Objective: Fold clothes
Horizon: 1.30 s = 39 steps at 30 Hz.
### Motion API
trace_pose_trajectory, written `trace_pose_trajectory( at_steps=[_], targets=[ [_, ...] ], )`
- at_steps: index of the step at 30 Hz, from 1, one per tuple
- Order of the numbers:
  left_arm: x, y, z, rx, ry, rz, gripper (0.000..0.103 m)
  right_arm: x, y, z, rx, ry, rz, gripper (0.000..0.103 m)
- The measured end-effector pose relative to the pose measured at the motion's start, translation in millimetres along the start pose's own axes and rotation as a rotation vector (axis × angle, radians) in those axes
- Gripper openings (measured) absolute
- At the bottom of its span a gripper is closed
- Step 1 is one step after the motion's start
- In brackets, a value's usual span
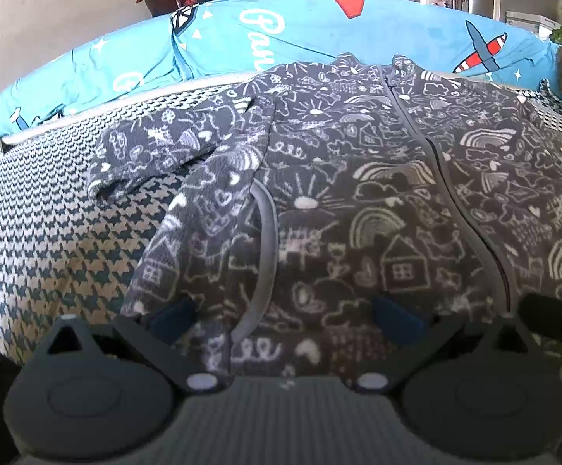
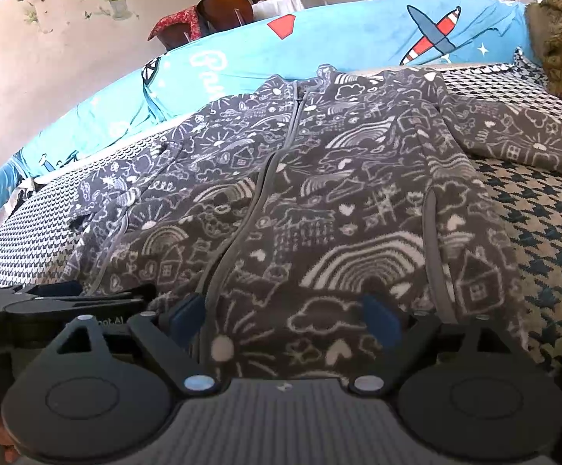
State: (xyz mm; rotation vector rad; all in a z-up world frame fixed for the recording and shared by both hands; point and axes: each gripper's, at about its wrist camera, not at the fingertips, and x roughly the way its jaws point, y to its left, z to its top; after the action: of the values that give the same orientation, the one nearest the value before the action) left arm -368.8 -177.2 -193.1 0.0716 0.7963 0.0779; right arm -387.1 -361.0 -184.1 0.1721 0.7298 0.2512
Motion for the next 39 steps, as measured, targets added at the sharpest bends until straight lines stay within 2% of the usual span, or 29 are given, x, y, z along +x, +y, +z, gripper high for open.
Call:
trace_pose_trajectory(
  at_steps=[5, 9, 13, 15, 17, 24, 31, 37, 39],
  targets=[
    [-4.2, -4.4, 7.0, 0.032, -0.014, 0.012, 0.103, -0.1, 0.4, 0.3, 0.002, -0.001, 0.001, 0.090],
    [-9.7, 0.4, 14.8, -0.001, -0.030, -0.022, 0.103, -2.9, -4.0, 2.4, 0.045, -0.007, 0.018, 0.090],
    [-13.4, 7.2, 24.4, -0.024, -0.048, -0.007, 0.101, -6.9, -5.0, 4.6, 0.054, -0.014, 0.022, 0.090],
    [-12.0, 14.5, 30.7, -0.039, -0.049, 0.005, 0.095, -8.2, -3.9, 5.5, 0.043, -0.017, 0.019, 0.090],
    [-9.5, 23.7, 36.6, -0.058, -0.047, 0.017, 0.094, -8.8, -2.8, 6.1, 0.034, -0.022, 0.016, 0.090],
    [13.8, 72.7, 54.0, -0.228, 0.004, 0.058, 0.088, -6.5, -5.4, 6.1, 0.047, -0.014, 0.013, 0.090],
    [42.7, 123.3, 82.8, -0.409, 0.029, 0.060, 0.087, -2.3, 5.4, 1.7, -0.031, -0.004, -0.031, 0.090],
    [70.4, 159.5, 102.1, -0.530, 0.052, 0.067, 0.089, 1.7, 12.1, -1.7, -0.089, 0.003, -0.061, 0.091],
    [79.5, 168.6, 105.0, -0.556, 0.054, 0.082, 0.095, 3.0, 13.3, -2.1, -0.095, 0.006, -0.062, 0.093]
  ],
)
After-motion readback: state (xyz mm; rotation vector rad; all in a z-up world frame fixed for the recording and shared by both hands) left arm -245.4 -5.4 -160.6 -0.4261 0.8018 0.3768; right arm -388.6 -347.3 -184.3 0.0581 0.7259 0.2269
